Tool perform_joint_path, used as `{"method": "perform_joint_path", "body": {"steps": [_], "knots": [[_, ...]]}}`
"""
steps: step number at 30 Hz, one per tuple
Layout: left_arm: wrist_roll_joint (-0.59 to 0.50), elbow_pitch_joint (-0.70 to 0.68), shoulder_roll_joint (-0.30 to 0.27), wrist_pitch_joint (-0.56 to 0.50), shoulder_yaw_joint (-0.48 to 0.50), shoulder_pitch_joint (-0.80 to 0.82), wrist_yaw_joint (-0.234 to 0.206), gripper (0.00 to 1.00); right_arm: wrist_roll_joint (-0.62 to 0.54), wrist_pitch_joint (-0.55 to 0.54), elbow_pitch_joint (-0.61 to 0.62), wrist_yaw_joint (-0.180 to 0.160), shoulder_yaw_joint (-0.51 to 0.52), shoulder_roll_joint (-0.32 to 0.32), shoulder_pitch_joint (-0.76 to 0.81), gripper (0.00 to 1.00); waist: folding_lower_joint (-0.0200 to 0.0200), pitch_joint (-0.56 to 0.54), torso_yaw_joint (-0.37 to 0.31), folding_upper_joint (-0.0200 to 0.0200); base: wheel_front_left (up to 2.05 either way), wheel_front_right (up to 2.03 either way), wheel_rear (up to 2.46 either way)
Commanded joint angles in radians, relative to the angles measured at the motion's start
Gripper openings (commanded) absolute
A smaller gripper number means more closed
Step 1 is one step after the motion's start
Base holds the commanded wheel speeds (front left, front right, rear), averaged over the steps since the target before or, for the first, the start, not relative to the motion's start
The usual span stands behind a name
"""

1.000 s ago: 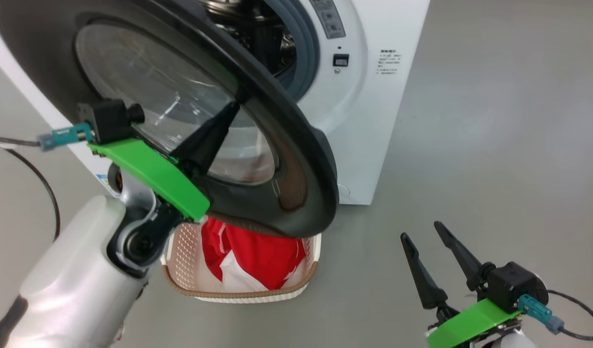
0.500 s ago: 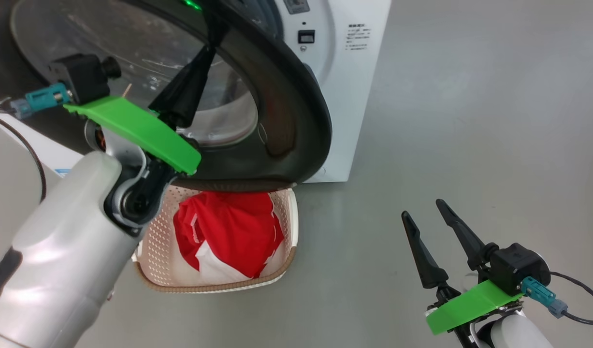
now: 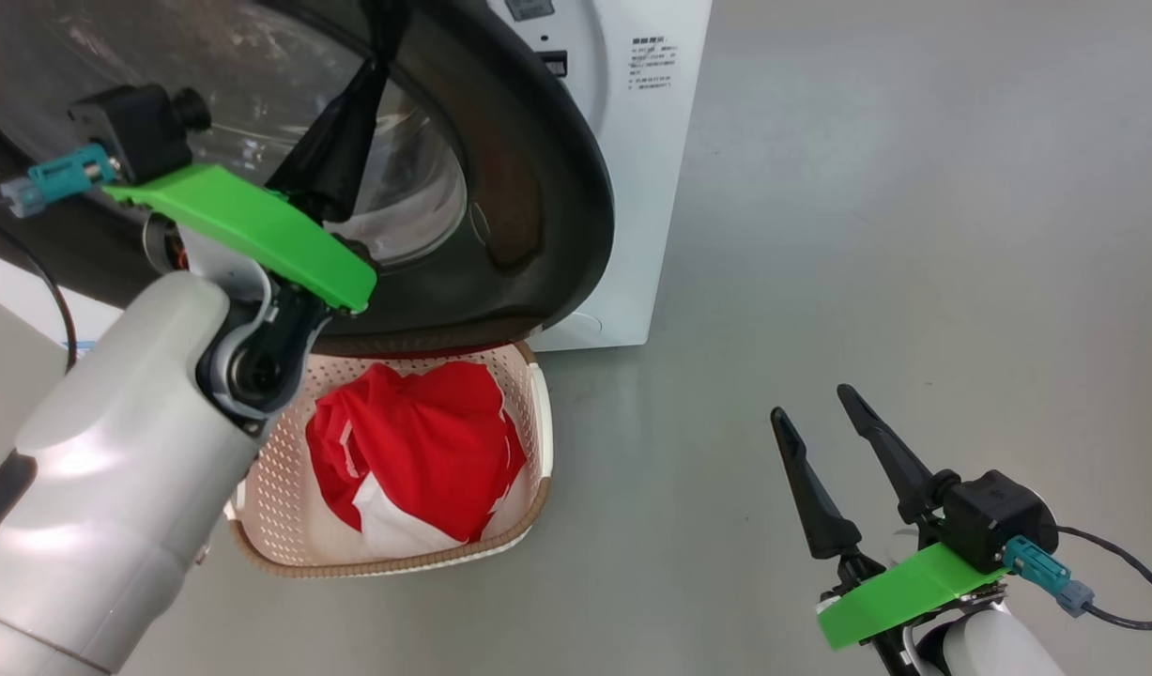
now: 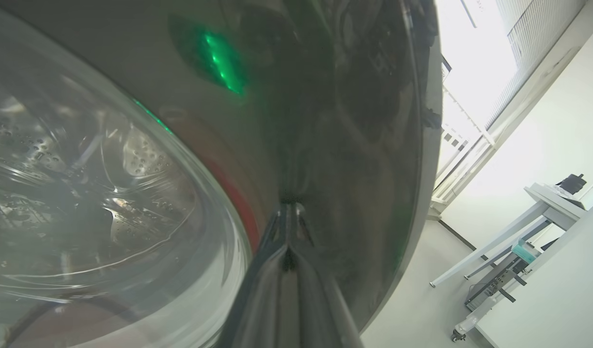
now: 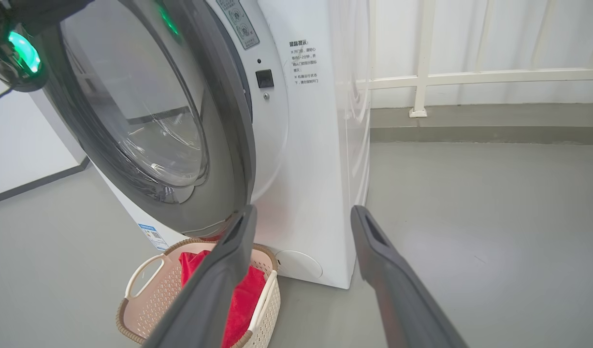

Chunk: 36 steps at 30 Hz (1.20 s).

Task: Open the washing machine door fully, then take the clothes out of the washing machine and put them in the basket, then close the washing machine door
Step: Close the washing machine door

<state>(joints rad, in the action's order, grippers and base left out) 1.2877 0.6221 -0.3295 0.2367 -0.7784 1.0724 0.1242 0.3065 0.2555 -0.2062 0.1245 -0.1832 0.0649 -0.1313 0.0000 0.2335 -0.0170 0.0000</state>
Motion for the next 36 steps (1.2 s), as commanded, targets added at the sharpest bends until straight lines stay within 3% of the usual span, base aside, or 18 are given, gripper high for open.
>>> {"method": "perform_joint_path", "body": {"steps": [1, 11, 24, 30, 32, 33, 36], "knots": [[0.013, -0.011, -0.041, 0.013, 0.020, 0.042, 0.007, 0.00, -0.008, 0.006, 0.021, 0.006, -0.026, -0.002, -0.024, 1.00, 0.0000, -0.005, 0.001, 0.0000, 0.00, 0.00, 0.00], [0.000, 0.002, -0.046, 0.024, -0.016, -0.025, 0.007, 0.00, -0.005, 0.006, 0.015, 0.006, -0.023, 0.001, 0.005, 1.00, 0.0000, -0.052, 0.031, 0.0000, 0.00, 0.00, 0.00], [-0.097, -0.030, -0.039, 0.025, 0.120, -0.263, 0.007, 0.00, 0.003, 0.006, 0.010, 0.006, -0.013, 0.017, 0.045, 1.00, 0.0000, -0.108, 0.073, 0.0000, 0.00, 0.00, 0.00], [-0.137, -0.049, -0.039, 0.025, 0.241, -0.414, 0.007, 0.00, 0.008, 0.006, 0.014, 0.006, -0.005, 0.026, 0.067, 1.00, 0.0000, -0.127, 0.071, 0.0000, 0.00, 0.00, 0.00], [-0.163, -0.056, -0.044, 0.025, 0.279, -0.464, 0.007, 0.07, 0.007, 0.006, 0.014, 0.006, 0.001, 0.028, 0.076, 1.00, 0.0000, -0.134, 0.067, 0.0000, 0.00, 0.00, 0.00], [-0.172, -0.060, -0.045, 0.025, 0.298, -0.488, 0.007, 0.19, 0.007, 0.006, 0.015, 0.006, 0.005, 0.029, 0.081, 1.00, 0.0000, -0.137, 0.065, 0.0000, 0.00, 0.00, 0.00], [-0.217, -0.069, -0.052, 0.025, 0.350, -0.560, 0.007, 0.42, 0.008, 0.006, 0.017, 0.006, 0.014, 0.032, 0.095, 1.00, 0.0000, -0.145, 0.057, 0.0000, 0.00, 0.00, 0.00]]}}
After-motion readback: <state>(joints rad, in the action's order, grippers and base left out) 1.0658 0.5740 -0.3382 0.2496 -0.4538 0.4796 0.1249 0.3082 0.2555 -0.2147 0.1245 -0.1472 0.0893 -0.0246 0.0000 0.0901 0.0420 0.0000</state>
